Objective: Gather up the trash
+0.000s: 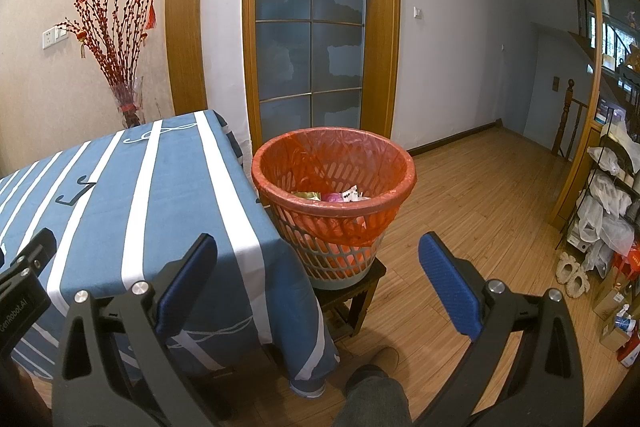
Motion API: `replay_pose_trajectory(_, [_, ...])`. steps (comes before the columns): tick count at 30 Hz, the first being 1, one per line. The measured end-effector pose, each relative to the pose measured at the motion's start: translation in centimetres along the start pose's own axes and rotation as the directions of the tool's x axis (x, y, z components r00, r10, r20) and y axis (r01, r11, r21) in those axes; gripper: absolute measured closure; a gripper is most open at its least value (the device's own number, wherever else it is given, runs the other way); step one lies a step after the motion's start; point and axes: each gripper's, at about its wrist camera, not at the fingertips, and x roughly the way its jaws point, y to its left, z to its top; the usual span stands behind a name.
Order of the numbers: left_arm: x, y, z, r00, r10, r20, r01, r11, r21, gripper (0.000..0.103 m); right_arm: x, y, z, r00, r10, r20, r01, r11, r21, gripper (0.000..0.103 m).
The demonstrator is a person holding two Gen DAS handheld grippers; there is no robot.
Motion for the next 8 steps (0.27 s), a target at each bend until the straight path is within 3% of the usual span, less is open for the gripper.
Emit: replay_pose_trajectory(8, [0.04, 0.08, -0.14, 1.000, 0.000, -0.003, 0.000, 1.000, 0.001, 0.003, 0.01, -0.01, 0.05, 1.000, 0.000, 0.000, 0.000, 1.000, -0.001, 0.004])
